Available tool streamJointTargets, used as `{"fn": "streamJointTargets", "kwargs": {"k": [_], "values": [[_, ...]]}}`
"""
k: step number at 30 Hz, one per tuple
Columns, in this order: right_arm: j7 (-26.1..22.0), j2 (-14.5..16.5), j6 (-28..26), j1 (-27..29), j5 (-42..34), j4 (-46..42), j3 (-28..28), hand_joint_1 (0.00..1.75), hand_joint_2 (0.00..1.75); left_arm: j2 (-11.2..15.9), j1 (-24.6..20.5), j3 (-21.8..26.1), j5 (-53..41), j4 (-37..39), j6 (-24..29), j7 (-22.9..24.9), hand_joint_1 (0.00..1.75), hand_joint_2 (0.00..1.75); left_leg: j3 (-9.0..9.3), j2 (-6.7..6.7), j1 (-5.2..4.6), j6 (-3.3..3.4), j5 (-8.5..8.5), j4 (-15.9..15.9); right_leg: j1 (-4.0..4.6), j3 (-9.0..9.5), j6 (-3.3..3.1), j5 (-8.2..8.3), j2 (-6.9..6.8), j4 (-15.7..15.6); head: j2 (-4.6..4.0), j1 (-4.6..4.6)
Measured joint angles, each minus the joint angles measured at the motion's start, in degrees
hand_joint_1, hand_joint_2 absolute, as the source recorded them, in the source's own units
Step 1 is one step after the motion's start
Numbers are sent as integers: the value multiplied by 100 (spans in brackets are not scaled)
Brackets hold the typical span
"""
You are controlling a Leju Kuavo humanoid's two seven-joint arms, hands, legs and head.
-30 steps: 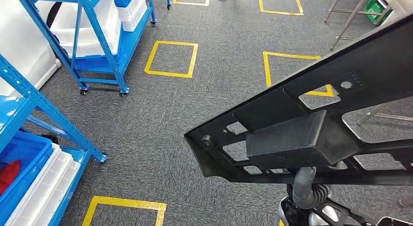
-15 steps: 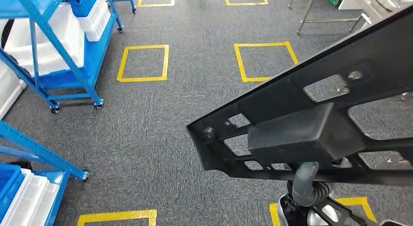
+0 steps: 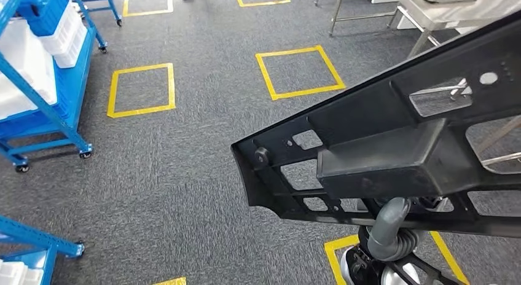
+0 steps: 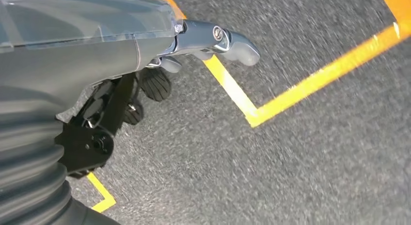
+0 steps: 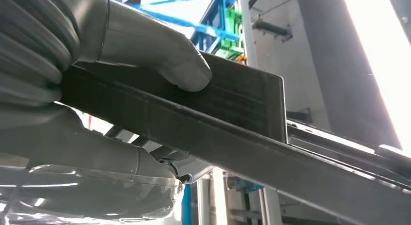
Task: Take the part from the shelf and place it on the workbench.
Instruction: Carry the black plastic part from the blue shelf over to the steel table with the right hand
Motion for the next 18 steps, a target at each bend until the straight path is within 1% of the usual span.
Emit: {"fn": "streamJointTargets", "kwargs": {"k": [1,2,3,4,5,6,7,8,9,10,11,12,13,14,15,16,17,18], "values": [[0,-4,-8,-12,-13,1,0,175,175,-1,7,3,-2,0,-13,-16,0,175,2,78,-10,24,6,-11,-3,-148,11,-174,-180,307,0,0],[0,-7,-11,-25,-23,4,0,175,175,0,20,8,-2,0,-22,-32,0,175,-1,154,-22,41,4,-14,-10,-336,28,-360,-300,687,0,0],[-1,-8,-13,-29,-27,10,0,175,175,1,29,14,-1,0,-27,-45,0,175,-4,232,-32,48,-1,-13,-28,-510,45,-494,-355,1041,0,-1],[-1,-9,-18,-27,-24,18,0,175,175,2,32,23,-1,0,-26,-51,0,175,-4,306,-37,49,-8,-12,-45,-613,58,-534,-384,1251,0,-1],[-1,-9,-27,-26,-13,26,2,175,175,3,30,35,0,0,-21,-49,0,175,0,377,-39,43,-17,-11,-60,-611,68,-466,-408,1249,0,-1],[-1,-9,-38,-26,1,33,4,175,175,4,24,48,1,0,-12,-36,0,175,11,440,-40,32,-28,-10,-71,-486,72,-308,-447,1017,0,-1],[-1,-9,-53,-27,18,38,9,175,175,3,19,62,1,0,1,-13,0,175,29,498,-41,15,-44,-9,-73,-270,66,-113,-535,622,0,-1],[-1,-9,-72,-29,30,41,18,175,175,2,17,77,1,0,13,14,0,175,48,551,-53,-11,-64,-4,-51,-54,51,23,-656,219,0,-1],[-1,-9,-88,-31,37,42,30,175,175,1,18,91,1,0,27,41,0,175,65,599,-65,-40,-84,0,-30,105,24,107,-747,-85,0,-1],[-1,-9,-102,-30,37,42,43,175,175,-1,19,102,1,0,41,64,0,175,80,646,-77,-71,-102,3,-4,186,-4,129,-800,-253,0,-1],[0,-9,-108,-26,31,44,54,175,175,-3,16,110,1,0,55,81,0,175,94,697,-89,-103,-114,0,23,192,-34,110,-786,-293,0,-1],[0,-8,-106,-18,22,47,63,175,175,-7,7,116,1,0,68,94,0,175,114,752,-88,-134,-123,-7,24,185,-69,121,-717,-304,0,-1],[1,-4,-103,-8,10,51,68,175,175,-13,-4,120,1,0,79,106,0,175,129,754,-75,-168,-147,1,18,193,-100,130,-657,-325,0,-1],[1,4,-99,0,1,57,73,175,175,-22,-11,126,1,0,89,116,0,175,118,681,-63,-195,-208,62,6,206,-137,141,-599,-349,0,-1],[0,18,-97,4,-5,63,80,175,175,-31,-11,132,1,0,98,124,0,175,71,569,-50,-216,-307,194,-8,219,-171,154,-550,-373,0,-1],[0,30,-96,7,-8,68,87,175,175,-37,-7,137,1,0,104,128,0,175,16,442,-37,-227,-402,326,-17,229,-194,161,-517,-384,0,-2],[-1,39,-95,7,-9,72,93,175,175,-41,0,142,1,0,108,131,0,175,-35,358,-36,-228,-478,443,-17,229,-207,163,-496,-386,0,-2],[-1,44,-94,7,-8,73,96,175,175,-42,4,143,1,0,109,132,0,175,-65,335,-35,-229,-515,507,-16,228,-212,164,-489,-386,0,-3]]}}
